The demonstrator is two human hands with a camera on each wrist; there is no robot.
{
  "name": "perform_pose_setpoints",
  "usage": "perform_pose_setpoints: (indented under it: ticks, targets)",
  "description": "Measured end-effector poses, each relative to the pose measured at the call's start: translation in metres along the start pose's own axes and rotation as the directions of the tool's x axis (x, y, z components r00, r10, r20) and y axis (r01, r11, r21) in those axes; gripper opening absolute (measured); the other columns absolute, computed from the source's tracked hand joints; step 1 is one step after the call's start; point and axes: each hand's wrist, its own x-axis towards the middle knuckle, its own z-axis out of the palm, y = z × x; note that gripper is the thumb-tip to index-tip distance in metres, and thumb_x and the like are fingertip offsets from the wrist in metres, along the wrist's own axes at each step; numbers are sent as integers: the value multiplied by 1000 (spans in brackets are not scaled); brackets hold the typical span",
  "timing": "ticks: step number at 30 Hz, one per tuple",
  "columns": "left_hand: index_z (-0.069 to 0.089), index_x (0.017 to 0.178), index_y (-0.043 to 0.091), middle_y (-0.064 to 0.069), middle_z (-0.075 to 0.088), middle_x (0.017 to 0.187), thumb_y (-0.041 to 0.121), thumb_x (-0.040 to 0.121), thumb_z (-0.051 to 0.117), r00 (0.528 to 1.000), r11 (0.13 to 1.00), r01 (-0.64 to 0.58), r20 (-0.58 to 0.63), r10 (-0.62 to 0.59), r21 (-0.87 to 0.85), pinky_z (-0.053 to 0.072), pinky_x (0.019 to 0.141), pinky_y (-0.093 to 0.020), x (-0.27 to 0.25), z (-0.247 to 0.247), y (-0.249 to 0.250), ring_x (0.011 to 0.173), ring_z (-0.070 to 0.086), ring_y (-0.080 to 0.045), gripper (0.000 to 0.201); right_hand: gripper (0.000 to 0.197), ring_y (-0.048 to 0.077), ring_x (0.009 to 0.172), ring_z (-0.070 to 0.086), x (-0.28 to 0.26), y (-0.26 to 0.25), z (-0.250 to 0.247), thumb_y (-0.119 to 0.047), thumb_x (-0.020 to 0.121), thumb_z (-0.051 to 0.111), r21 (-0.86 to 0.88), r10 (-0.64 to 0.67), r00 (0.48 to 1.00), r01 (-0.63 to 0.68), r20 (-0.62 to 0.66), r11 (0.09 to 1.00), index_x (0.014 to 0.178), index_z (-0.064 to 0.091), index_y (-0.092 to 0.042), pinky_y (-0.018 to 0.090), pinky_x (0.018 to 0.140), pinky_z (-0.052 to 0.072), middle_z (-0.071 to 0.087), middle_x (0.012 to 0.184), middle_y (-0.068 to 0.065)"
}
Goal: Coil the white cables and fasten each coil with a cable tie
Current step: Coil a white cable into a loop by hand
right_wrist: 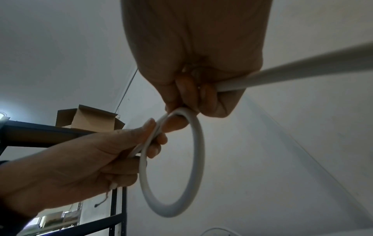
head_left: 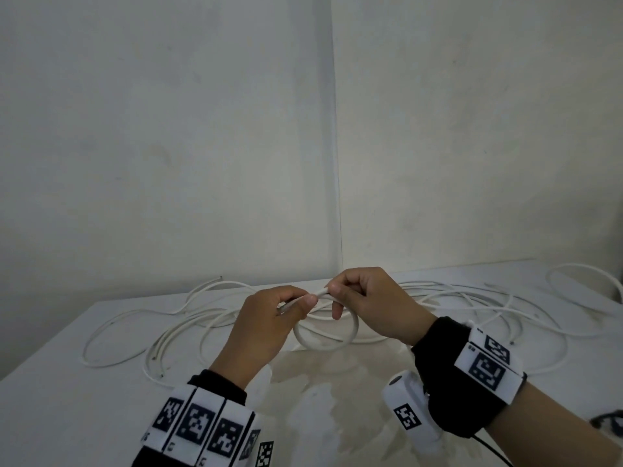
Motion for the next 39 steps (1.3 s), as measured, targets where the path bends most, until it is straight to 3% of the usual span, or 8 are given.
perform_pose_setpoints:
  ticks: [4,12,15,20,26,31,35,39]
  targets:
    - [57,59,37,30,59,56,29,86,62,999,997,-22,-33,24,68,35,59,-5,-2,0,-1,62,53,11,28,26,-1,39,42,-1,2,3,-11,92,52,7,30,999,-30,-45,1000,69,59,-19,8,46,30,60,56,-5]
    - [64,75,31,14,61,62,29,89,57,999,999,31,21,-32,41,38,58,-8,-5,4,-3,62,54,7,16,22,-2,39,44,-2,6,9,-15,91,55,-31,34,995,-37,-91,999,70,60,-13,7,47,32,55,48,-8]
    - [68,79,19,5,59,65,22,91,53,984,983,175,17,-175,-51,42,53,-11,-5,-2,-1,48,53,-1,19,27,-1,40,45,0,9,8,-16,91,55,-32,39,991,-44,-126,999,64,56,-19,8,47,32,53,43,-9]
    - [69,92,9,-3,62,77,6,94,45,919,869,392,165,-357,-301,54,58,-17,-12,-26,-3,62,62,-8,24,24,-1,39,45,0,13,-2,-17,92,54,-26,50,985,-55,-168,998,67,57,-15,8,47,32,54,46,-7]
    - [62,88,2,2,65,58,6,75,70,940,791,338,211,-266,-509,51,55,-16,-20,-15,-4,54,61,-6,16,28,1,40,44,-2,15,4,-16,92,54,-25,30,976,-36,-218,999,64,54,-19,10,48,32,54,48,-5]
    - [57,74,9,-1,65,72,19,53,82,967,848,255,132,-218,-465,54,63,-21,-21,-3,-2,68,65,-11,34,27,1,39,43,-5,14,5,-14,92,54,22,26,975,-21,-219,1000,65,53,-20,10,48,32,53,46,-5]
    - [46,80,9,-6,60,63,-1,63,77,953,824,301,134,-271,-480,52,51,-26,-19,7,1,51,58,-14,37,26,2,38,41,-8,12,8,-12,92,53,57,24,978,-12,-206,998,66,53,-17,11,48,32,52,46,-5]
    - [55,76,5,-10,57,62,0,74,73,957,913,279,6,-291,-297,49,46,-22,-17,9,-5,42,55,-8,19,25,3,36,40,-9,7,10,-11,92,53,83,20,984,-6,-174,996,67,52,-17,11,46,32,51,42,-7]
